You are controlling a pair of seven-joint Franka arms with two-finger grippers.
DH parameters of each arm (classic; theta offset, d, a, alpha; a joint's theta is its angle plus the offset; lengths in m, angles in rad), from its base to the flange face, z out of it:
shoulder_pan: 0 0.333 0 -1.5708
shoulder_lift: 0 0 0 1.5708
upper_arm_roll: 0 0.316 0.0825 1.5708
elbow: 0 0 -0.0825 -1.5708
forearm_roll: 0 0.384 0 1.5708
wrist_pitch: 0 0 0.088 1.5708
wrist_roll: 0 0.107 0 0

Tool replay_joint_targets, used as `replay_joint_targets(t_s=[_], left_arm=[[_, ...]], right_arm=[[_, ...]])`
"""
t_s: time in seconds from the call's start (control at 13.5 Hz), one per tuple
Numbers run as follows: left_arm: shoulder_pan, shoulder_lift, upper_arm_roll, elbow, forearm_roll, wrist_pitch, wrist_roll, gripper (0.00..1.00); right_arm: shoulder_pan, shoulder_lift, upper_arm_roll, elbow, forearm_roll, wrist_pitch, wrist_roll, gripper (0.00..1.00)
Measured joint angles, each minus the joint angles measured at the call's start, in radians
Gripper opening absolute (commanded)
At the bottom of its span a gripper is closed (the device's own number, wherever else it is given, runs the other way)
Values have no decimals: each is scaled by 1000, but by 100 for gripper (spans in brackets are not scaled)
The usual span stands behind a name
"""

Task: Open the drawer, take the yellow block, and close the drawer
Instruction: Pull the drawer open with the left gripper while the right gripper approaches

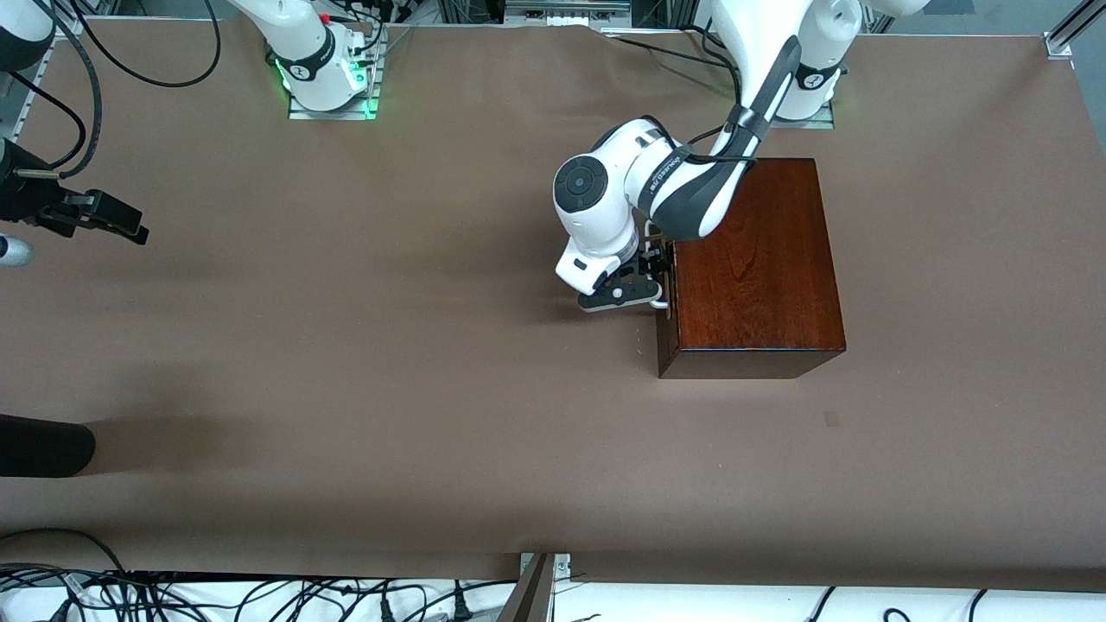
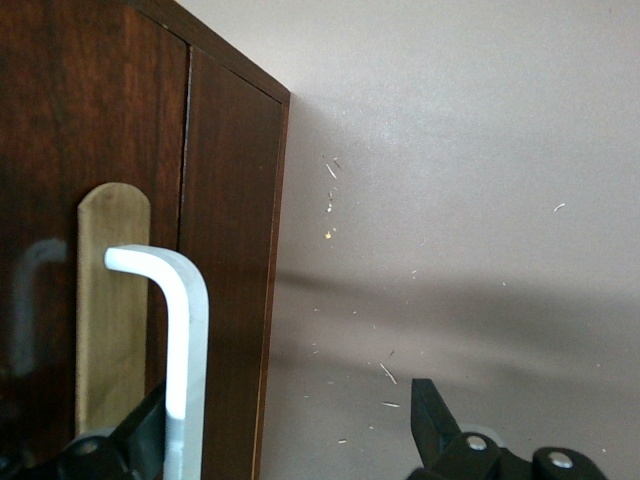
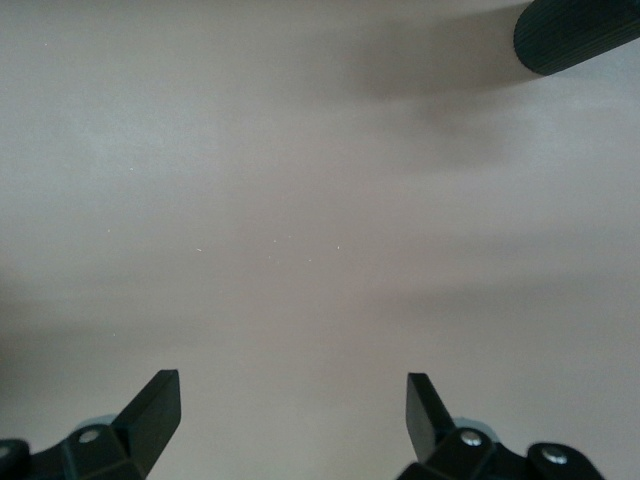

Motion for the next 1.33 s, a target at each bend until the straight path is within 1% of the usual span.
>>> replay_joint_targets(t_s=[0.22, 0.44, 0.59, 0.74, 1.33], left_arm=[[-18, 11, -5, 16, 0, 21, -48, 100], [-50, 48, -5, 76, -4, 25, -77, 100], [-66, 71, -5, 123, -27, 27, -78, 100], [-85, 92, -6, 158, -46, 62, -94, 100], [-128, 115, 31, 185, -49, 66, -124, 100]], right_arm=[[0, 0, 0, 0, 0, 0, 0, 100], [0, 0, 0, 0, 0, 0, 0, 100], [0, 0, 0, 0, 0, 1, 0, 100], [0, 0, 0, 0, 0, 1, 0, 100], [-1, 0, 0, 0, 0, 1, 0, 100]])
